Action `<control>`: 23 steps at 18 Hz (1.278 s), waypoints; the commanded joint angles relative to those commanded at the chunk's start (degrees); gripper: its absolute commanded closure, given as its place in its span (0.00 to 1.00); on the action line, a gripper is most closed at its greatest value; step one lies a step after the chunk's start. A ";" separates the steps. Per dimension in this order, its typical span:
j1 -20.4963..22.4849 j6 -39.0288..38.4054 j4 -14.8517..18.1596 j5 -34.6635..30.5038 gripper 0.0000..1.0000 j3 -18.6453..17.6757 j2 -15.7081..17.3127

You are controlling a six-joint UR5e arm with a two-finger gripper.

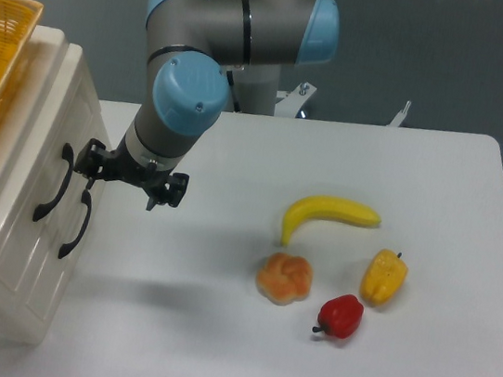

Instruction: Slide the top white drawer open

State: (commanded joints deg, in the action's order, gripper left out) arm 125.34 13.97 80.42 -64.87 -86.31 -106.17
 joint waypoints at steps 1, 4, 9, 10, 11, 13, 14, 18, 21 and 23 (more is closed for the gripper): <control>-0.44 -0.09 -0.35 0.09 0.00 0.00 -0.18; -0.97 0.00 -0.70 0.79 0.00 0.00 -0.62; -1.76 -0.09 -0.71 0.88 0.00 0.00 -0.88; -1.76 -0.09 -0.71 0.97 0.00 0.00 -0.88; -1.85 -0.09 -0.71 1.06 0.00 0.00 -0.88; -1.94 -0.09 -0.71 1.06 0.00 0.00 -0.88; -1.94 -0.09 -0.71 1.06 0.00 -0.09 -0.88; -2.20 -0.09 -0.71 1.06 0.00 -0.26 -1.06; -2.56 -0.09 -0.71 0.97 0.00 -0.26 -1.32; -2.64 -0.09 -0.71 0.97 0.00 -0.35 -1.32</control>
State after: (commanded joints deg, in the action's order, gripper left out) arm 122.70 13.89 79.72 -63.90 -86.66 -107.49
